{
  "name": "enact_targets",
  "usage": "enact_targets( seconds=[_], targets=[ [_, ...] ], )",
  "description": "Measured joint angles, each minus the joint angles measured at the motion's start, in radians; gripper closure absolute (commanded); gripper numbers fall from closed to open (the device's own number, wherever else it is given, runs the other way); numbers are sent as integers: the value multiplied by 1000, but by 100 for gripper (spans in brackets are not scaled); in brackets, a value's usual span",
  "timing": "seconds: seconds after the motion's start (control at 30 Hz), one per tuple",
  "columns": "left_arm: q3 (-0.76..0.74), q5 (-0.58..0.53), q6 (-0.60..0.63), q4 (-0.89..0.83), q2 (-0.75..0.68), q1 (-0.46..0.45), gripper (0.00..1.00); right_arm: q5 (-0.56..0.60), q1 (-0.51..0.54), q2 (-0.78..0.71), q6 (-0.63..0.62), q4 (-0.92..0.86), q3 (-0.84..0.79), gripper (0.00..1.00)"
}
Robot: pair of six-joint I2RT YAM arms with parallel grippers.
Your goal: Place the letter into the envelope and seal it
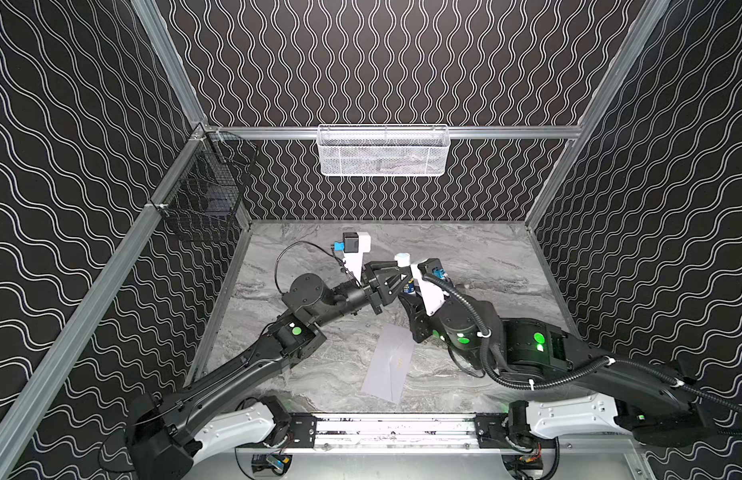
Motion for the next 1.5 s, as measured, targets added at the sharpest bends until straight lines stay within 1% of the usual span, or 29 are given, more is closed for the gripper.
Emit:
enact_targets(
  seconds=[0.03,0.07,0.1,0.17,0.2,0.23,0.3,0.4,0.53,0.6,0.77,0.9,1.03,1.17,1.23,1.3,1.4,1.5],
  targets=[
    [-4,-4,-5,-19,5,2,100,-35,-6,-34,-23,22,-23,31],
    [-4,-11,-3,-31,11,6,100,-83,-21,-67,-29,40,-47,26],
    [-5,-7,-4,-51,15,6,100,-174,-53,-100,-34,77,-70,22],
    [-5,24,-5,-58,18,3,100,-357,-158,-148,-38,131,-110,17],
    [-5,32,-8,-55,18,2,100,-481,-233,-176,-35,163,-140,15],
    [-5,40,-13,-45,18,3,100,-570,-294,-198,-21,186,-168,13],
    [-5,53,-32,-35,18,5,100,-792,-404,-234,3,241,-224,13],
    [-5,87,-50,3,24,5,100,-1059,-523,-257,42,318,-286,12],
    [-5,127,-85,60,29,5,100,-1313,-636,-276,139,472,-403,12],
    [-5,134,-93,92,29,5,100,-1386,-666,-275,192,548,-446,14],
    [-5,148,-126,150,31,5,100,-1498,-683,-238,294,730,-488,22],
    [-9,148,-135,174,31,3,100,-1530,-686,-184,368,863,-513,35],
    [-19,148,-138,185,31,3,100,-1560,-684,-142,418,957,-514,46],
    [-27,145,-139,198,30,2,100,-1578,-672,-108,443,1015,-497,57],
    [-31,145,-141,202,28,2,100,-1581,-655,-89,451,1032,-486,59],
    [-31,145,-141,203,24,2,100,-1583,-640,-77,449,1037,-482,64],
    [-31,145,-137,199,18,2,100,-1581,-633,-79,447,1035,-484,66],
    [-31,147,-135,199,12,2,100,-1567,-631,-93,423,1016,-486,75]
  ],
)
